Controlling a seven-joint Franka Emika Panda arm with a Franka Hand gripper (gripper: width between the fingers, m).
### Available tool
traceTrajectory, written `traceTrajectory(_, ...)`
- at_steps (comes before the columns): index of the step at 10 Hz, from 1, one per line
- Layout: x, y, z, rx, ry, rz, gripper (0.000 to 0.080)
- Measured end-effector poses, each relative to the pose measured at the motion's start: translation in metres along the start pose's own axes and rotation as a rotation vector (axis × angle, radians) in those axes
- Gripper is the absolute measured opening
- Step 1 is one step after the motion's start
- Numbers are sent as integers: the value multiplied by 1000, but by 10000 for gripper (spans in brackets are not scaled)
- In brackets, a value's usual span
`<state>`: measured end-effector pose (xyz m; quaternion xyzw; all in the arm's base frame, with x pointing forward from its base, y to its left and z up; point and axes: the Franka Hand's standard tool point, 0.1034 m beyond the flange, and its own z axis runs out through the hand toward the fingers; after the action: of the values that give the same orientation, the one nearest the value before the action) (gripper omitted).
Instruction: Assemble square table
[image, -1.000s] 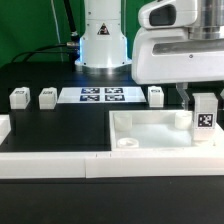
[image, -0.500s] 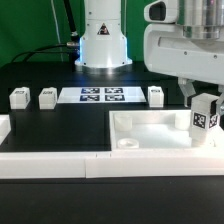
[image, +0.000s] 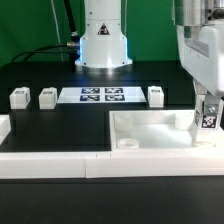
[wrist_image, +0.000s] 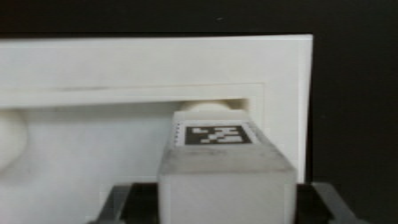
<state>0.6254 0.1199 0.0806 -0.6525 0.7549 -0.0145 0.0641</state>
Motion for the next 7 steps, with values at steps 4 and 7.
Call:
traceTrajectory(4, -8, 3, 0, -9, 4, -531, 614)
traceTrajectory(7, -6, 3, 1, -11, 2, -875, 649)
